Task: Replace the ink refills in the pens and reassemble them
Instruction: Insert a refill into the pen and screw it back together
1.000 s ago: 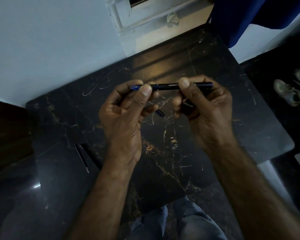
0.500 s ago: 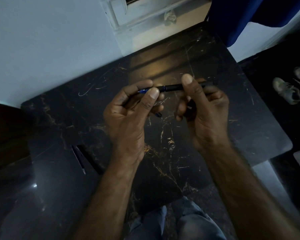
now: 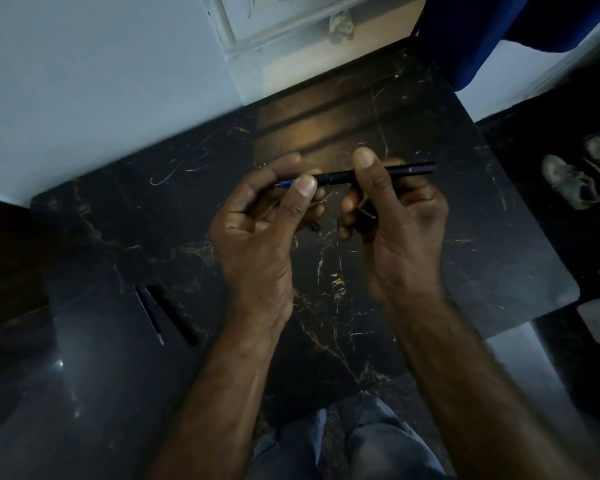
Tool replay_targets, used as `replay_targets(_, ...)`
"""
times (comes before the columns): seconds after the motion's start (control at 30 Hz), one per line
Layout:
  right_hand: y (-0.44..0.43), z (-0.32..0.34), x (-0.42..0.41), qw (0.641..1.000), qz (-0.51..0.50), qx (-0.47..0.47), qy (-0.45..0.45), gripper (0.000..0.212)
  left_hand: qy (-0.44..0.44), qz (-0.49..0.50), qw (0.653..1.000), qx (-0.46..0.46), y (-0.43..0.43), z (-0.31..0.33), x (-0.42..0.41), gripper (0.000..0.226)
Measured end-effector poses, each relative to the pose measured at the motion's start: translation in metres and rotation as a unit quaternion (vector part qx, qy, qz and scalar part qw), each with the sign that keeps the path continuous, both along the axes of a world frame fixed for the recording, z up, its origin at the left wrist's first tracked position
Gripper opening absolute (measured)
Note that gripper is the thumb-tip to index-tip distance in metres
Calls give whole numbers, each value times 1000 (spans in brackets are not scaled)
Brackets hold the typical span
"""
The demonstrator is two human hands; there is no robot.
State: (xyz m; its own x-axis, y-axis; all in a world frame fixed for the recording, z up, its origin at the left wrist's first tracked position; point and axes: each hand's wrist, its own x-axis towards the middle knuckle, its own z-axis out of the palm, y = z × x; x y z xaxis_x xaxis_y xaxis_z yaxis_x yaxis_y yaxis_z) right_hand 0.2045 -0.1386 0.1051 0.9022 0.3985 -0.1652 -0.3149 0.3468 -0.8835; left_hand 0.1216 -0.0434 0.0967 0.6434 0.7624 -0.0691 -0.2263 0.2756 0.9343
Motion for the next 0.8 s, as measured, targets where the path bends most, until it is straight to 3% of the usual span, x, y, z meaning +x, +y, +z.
replay_targets(0.13,0,-6,-4,997,-44,-40,54,31,-5,-44,996,72,1,-5,0,35)
replay_targets(0.27,-11,-9,1,996,23,38,79,15,16,-83,991,101,10,-9,-1,37)
replay_targets(0.3,-14,-9,3,995,43,55,71,19,19,-89,991,101,11,-10,-1,37)
replay_targets(0.43,-23,-12,1,995,60,76,30,18,13,-96,995,39,9,-9,0,32)
replay_targets(0.57,-23,-13,-1,997,43,64,-16,16,55,-92,992,-60,-3,-6,4,9)
replay_targets(0.73,-24,-15,-1,998,30,37,-51,3,62,-77,992,-77,-11,-8,1,8)
replay_targets(0.8,-24,-15,0,998,17,24,-56,10,47,-85,994,-58,-12,-7,0,14)
